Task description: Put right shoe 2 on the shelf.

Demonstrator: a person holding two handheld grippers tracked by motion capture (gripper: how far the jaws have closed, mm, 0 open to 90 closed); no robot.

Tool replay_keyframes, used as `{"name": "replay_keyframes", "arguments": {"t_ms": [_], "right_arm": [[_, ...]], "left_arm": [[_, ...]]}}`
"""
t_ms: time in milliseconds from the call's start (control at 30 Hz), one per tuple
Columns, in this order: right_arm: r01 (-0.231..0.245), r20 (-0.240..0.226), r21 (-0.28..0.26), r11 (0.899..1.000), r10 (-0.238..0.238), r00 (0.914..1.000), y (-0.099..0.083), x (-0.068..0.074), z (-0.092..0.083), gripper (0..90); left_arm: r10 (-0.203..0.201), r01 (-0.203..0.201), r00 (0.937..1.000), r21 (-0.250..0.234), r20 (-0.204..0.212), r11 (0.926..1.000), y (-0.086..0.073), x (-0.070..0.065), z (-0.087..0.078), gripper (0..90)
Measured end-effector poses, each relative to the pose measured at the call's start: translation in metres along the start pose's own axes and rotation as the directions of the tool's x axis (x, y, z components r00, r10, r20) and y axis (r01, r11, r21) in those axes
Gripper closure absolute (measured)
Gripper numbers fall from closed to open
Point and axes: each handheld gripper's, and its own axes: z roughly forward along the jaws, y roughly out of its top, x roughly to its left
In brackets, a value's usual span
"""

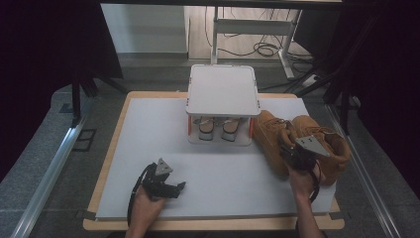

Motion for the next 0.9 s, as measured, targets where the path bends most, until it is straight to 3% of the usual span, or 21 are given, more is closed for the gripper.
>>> {"name": "replay_keyframes", "arguments": {"t_ms": [533,900], "right_arm": [[-0.022,-0.002,-0.008,1.000,0.022,0.9998,0.014,-0.004,-0.010,50.3],[-0.026,0.004,-0.060,0.998,0.027,0.9996,0.035,-0.008,-0.020,51.2]], "left_arm": [[-0.001,0.001,1.0000,0.000,0.000,1.0000,0.000,0.000,0.000,13.0],[-0.001,0.001,1.0000,-0.002,-0.001,1.0000,0.000,0.000,0.000,13.0]]}}
